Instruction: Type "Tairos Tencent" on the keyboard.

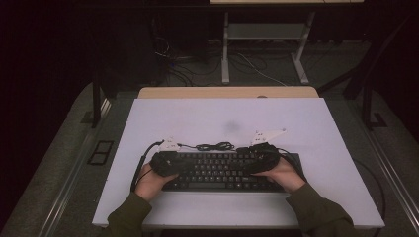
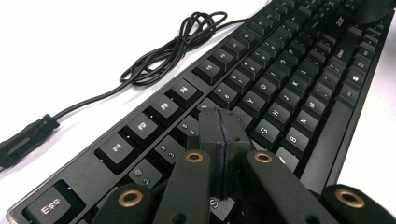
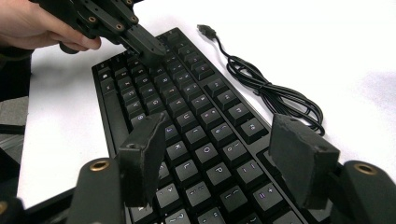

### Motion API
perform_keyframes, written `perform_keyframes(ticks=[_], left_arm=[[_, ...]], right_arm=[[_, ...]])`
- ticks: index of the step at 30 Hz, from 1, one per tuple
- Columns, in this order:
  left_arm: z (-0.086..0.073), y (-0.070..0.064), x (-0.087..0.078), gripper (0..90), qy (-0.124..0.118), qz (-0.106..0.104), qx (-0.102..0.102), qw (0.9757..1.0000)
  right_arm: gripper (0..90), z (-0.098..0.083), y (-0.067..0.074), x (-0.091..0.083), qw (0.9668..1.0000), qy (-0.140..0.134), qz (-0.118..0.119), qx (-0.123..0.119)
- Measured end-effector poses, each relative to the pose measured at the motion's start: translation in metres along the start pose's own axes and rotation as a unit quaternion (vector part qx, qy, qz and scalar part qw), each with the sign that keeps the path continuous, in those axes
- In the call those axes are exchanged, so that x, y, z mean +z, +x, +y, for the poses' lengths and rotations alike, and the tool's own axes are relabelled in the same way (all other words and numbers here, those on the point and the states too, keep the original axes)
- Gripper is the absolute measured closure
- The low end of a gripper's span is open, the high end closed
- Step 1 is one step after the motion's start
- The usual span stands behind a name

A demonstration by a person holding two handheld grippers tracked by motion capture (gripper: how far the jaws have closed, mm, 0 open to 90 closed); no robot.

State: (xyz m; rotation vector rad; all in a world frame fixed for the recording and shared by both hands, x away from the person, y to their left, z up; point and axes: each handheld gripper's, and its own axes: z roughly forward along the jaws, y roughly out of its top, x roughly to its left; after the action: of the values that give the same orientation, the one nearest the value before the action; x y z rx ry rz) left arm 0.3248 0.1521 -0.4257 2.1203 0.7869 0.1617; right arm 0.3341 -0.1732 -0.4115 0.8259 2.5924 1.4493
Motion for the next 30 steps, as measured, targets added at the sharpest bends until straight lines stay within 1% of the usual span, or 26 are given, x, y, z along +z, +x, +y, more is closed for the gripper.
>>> perform_keyframes(ticks=[1, 2, 6, 13, 16, 19, 26, 30], left_arm=[[-0.0003, 0.0002, -0.0003, 89.2, 0.000, -0.002, -0.002, 1.0000], [-0.0004, 0.0001, -0.0004, 87.2, 0.001, -0.001, -0.002, 1.0000], [-0.0003, -0.0018, -0.0008, 76.6, -0.004, 0.002, -0.002, 1.0000], [-0.0006, -0.0044, -0.0027, 53.7, -0.008, -0.003, 0.003, 1.0000], [-0.0014, -0.0055, -0.0023, 46.4, -0.008, -0.002, 0.003, 1.0000], [-0.0014, -0.0060, -0.0023, 41.0, -0.008, -0.003, 0.004, 1.0000], [-0.0016, -0.0073, -0.0028, 30.9, -0.011, -0.002, 0.005, 0.9999], [-0.0025, -0.0080, -0.0024, 25.0, -0.012, 0.001, 0.006, 0.9999]], right_arm=[[35.6, 0.0000, 0.0002, 0.0000, 1.0000, 0.000, 0.000, 0.000], [35.6, 0.0000, 0.0002, 0.0002, 1.0000, 0.001, 0.000, 0.000], [37.6, 0.0000, 0.0003, 0.0007, 1.0000, 0.002, 0.002, 0.000], [50.6, 0.0003, 0.0018, 0.0013, 1.0000, 0.002, 0.006, 0.000], [57.5, 0.0003, 0.0027, 0.0018, 1.0000, 0.004, 0.006, -0.001], [64.3, 0.0011, 0.0029, 0.0015, 1.0000, 0.001, 0.006, 0.000], [80.0, 0.0049, 0.0030, 0.0053, 0.9999, 0.010, 0.008, 0.004], [86.7, 0.0094, 0.0050, 0.0088, 0.9999, 0.012, 0.010, 0.004]])
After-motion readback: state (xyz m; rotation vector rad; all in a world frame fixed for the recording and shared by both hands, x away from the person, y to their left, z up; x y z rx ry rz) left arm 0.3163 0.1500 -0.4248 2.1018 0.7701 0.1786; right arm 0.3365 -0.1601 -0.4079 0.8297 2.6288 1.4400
